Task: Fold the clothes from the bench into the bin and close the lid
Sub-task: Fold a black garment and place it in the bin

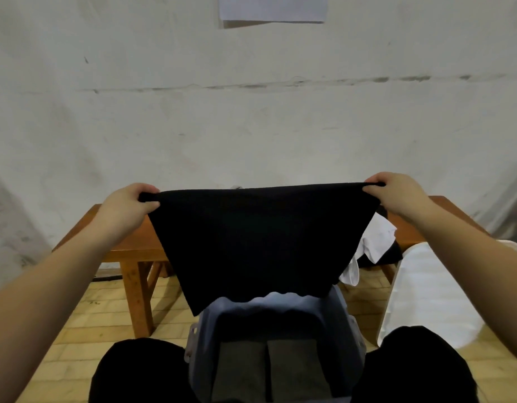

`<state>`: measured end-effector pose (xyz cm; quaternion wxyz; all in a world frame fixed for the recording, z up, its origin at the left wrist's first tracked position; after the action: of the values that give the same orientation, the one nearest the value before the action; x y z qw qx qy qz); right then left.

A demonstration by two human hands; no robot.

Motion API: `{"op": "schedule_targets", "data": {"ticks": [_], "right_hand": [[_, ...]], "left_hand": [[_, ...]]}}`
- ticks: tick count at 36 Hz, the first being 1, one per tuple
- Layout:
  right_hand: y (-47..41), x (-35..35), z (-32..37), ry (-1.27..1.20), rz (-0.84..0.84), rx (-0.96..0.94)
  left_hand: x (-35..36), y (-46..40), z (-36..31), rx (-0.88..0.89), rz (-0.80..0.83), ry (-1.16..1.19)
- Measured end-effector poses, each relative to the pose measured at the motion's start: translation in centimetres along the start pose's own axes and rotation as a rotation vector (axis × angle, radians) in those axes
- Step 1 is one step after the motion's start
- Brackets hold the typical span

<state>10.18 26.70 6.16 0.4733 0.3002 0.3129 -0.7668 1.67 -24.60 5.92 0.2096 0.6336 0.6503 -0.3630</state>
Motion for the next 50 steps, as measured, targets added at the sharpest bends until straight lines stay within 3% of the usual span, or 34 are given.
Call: {"op": "schedule_targets", "data": {"ticks": [4, 8, 10, 14, 18, 21, 25, 27, 31, 36, 42, 46, 50], "right_hand": [[0.3, -0.7, -0.2, -0.029, -0.061, 0.009], [0.7, -1.5, 0.5, -0.25, -0.12, -0.013], [1.2, -2.0, 0.9, -0.391, -0.141, 0.01], [1.3, -0.8, 0.1, -0.837, -0.019, 0.131], [0.0, -1.2, 1.4, -1.202, 0.006, 0.075], [0.2, -1.7, 4.5, -1.372, 0.107, -0.024], [1.4, -4.2, 8.9, -1.538, 0.317, -0.231], [2.0, -5.2, 10.9, -1.501, 0.378, -0.343], [2.3, -4.8, 13.9, -1.314, 0.298, -0.38], [4.0, -1.6, 18.1, -1.012, 0.224, -0.458], [6.2, 0.9, 21.4, -1.044, 0.242, -0.575], [6.3, 1.3, 21.3, -1.096, 0.21, -0.597], [6.2, 1.1, 21.0, -1.053, 0.171, -0.641]], "left_hand": [[-0.7, -0.2, -0.2, 0.024, -0.12, -0.1], [-2.1, -0.8, -0.5, 0.12, -0.28, -0.347], [-2.6, -1.2, -0.7, 0.141, -0.307, -0.317], [-2.3, -1.1, -0.7, -0.032, -0.223, 0.366], [-2.4, -2.1, -0.6, -0.098, -0.125, 1.161], [-3.2, -2.6, -1.7, -0.059, -0.004, 1.453], [-4.9, -2.3, -5.1, 0.148, 0.23, 1.695], [-5.1, -2.4, -6.5, 0.206, 0.28, 1.622], [-3.3, -2.1, -11.4, 0.31, 0.288, 1.354], [1.3, 0.1, -18.2, 0.426, 0.422, 1.207], [5.3, 2.9, -23.4, 0.465, 0.518, 1.3], [6.8, 3.5, -24.2, 0.41, 0.542, 1.362], [8.3, 2.9, -23.0, 0.237, 0.579, 1.303]]}}
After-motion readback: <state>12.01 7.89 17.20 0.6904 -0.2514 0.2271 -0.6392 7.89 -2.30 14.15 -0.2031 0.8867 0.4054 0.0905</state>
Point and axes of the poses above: each hand's wrist, its own y-axis away from the middle knuckle, its own x-axis out of the palm, z = x × y, the point moved 7 cm from there along -y, towards the middle knuckle, and after that the axes turned 2 degrees about -y, right-handed, at the moved point
